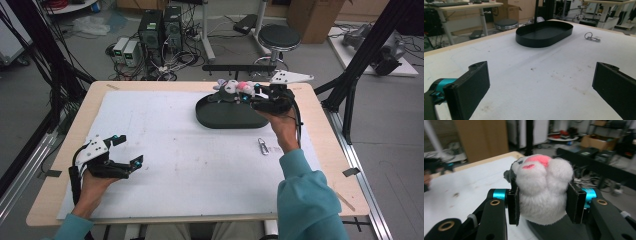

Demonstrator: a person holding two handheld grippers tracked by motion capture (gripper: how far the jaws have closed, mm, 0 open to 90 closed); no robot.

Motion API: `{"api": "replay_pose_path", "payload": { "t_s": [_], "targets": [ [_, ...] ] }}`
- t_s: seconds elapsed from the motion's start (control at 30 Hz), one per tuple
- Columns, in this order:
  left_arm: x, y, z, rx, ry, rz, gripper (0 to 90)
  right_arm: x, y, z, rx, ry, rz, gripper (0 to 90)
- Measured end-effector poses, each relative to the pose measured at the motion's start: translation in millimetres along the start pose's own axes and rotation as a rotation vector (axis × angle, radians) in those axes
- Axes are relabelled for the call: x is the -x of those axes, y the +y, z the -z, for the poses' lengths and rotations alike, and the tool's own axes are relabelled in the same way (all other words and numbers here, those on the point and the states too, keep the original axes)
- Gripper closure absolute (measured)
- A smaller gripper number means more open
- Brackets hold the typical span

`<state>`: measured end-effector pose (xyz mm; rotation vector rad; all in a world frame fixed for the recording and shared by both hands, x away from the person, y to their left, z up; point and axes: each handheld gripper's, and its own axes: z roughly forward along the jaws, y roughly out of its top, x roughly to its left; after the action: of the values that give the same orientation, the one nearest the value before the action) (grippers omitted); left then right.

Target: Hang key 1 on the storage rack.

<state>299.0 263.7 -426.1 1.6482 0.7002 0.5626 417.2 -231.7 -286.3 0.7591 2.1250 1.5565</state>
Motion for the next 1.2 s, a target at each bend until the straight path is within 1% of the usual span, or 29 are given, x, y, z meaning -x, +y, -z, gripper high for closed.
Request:
{"api": "replay_pose_path", "payload": {
  "t_s": [0.03, 0.07, 0.1, 0.13, 0.2, 0.23, 0.3, 0.33, 0.37, 0.4, 0.43, 0.5, 0.67, 0.77, 0.8, 0.87, 0.93, 0.97, 1.0, 1.07, 1.13, 1.2],
  "targets": [
    [0.7, -2.3, 1.3, 0.013, 0.004, 0.0, 1.7, 1.4, -0.1, 0.6, 0.01, -0.019, -0.002, 54.9],
    [1.2, -4.3, 2.0, 0.026, 0.006, 0.005, 1.7, 1.4, -0.1, 0.6, 0.01, -0.019, -0.002, 54.9],
    [1.5, -6.1, 2.9, 0.031, 0.012, 0.005, 1.7, 2.3, -0.1, 1.3, 0.015, -0.034, -0.012, 54.9],
    [1.7, -7.8, 3.5, 0.037, 0.018, 0.006, 1.7, 4.8, 0.0, 2.3, 0.019, -0.066, -0.017, 54.9],
    [2.1, -10.7, 4.2, 0.044, 0.028, 0.002, 1.7, 6.8, 0.7, 3.0, 0.02, -0.084, -0.025, 54.9],
    [2.5, -12.0, 4.2, 0.048, 0.03, 0.001, 1.7, 6.8, 0.7, 3.0, 0.02, -0.084, -0.025, 54.9],
    [3.0, -13.7, 4.4, 0.057, 0.029, 0.009, 1.7, 8.1, 1.7, 3.3, 0.023, -0.102, -0.026, 54.9],
    [3.4, -14.4, 3.9, 0.058, 0.029, 0.012, 1.7, 8.9, 2.8, 3.8, 0.025, -0.128, -0.03, 54.9],
    [3.7, -15.0, 4.0, 0.054, 0.032, 0.006, 1.7, 9.9, 3.4, 3.7, 0.03, -0.141, -0.029, 54.9],
    [4.2, -16.0, 3.9, 0.06, 0.033, 0.004, 1.7, 10.2, 4.3, 4.0, 0.027, -0.154, -0.039, 54.9],
    [4.6, -17.1, 4.0, 0.066, 0.037, 0.007, 1.7, 11.4, 5.1, 4.0, 0.03, -0.167, -0.029, 54.9],
    [4.6, -19.1, 4.2, 0.063, 0.05, 0.008, 1.7, 12.5, 7.2, 3.7, 0.032, -0.175, -0.031, 54.9],
    [5.1, -24.6, 4.1, 0.084, 0.063, 0.014, 1.7, 15.6, 13.6, 0.5, 0.04, -0.209, -0.024, 54.9],
    [5.0, -27.7, 3.6, 0.075, 0.066, 0.006, 1.7, 17.8, 17.3, -1.5, 0.04, -0.231, -0.03, 54.8],
    [4.4, -27.6, 4.1, 0.084, 0.064, 0.006, 1.7, 18.7, 18.4, -2.4, 0.042, -0.238, -0.029, 54.9],
    [3.9, -28.3, 4.9, 0.094, 0.075, 0.013, 1.7, 20.5, 19.9, -4.3, 0.04, -0.242, -0.026, 54.9],
    [2.7, -28.4, 5.2, 0.096, 0.07, 0.021, 1.7, 20.5, 21.4, -6.6, 0.035, -0.246, -0.03, 54.8],
    [2.5, -28.4, 4.9, 0.095, 0.073, 0.022, 1.7, 21.2, 21.7, -7.3, 0.037, -0.247, -0.021, 54.8],
    [2.5, -28.5, 4.9, 0.094, 0.075, 0.026, 1.7, 20.8, 22.6, -8.9, 0.038, -0.247, -0.028, 54.8],
    [2.2, -28.6, 5.0, 0.095, 0.073, 0.027, 1.7, 20.8, 23.7, -11.1, 0.032, -0.254, -0.02, 54.9],
    [2.2, -28.8, 5.2, 0.097, 0.074, 0.028, 1.7, 20.4, 24.3, -13.2, 0.039, -0.258, -0.026, 54.9],
    [2.8, -29.1, 5.6, 0.1, 0.076, 0.025, 1.7, 20.5, 24.3, -13.8, 0.033, -0.261, -0.027, 54.9]
  ]
}}
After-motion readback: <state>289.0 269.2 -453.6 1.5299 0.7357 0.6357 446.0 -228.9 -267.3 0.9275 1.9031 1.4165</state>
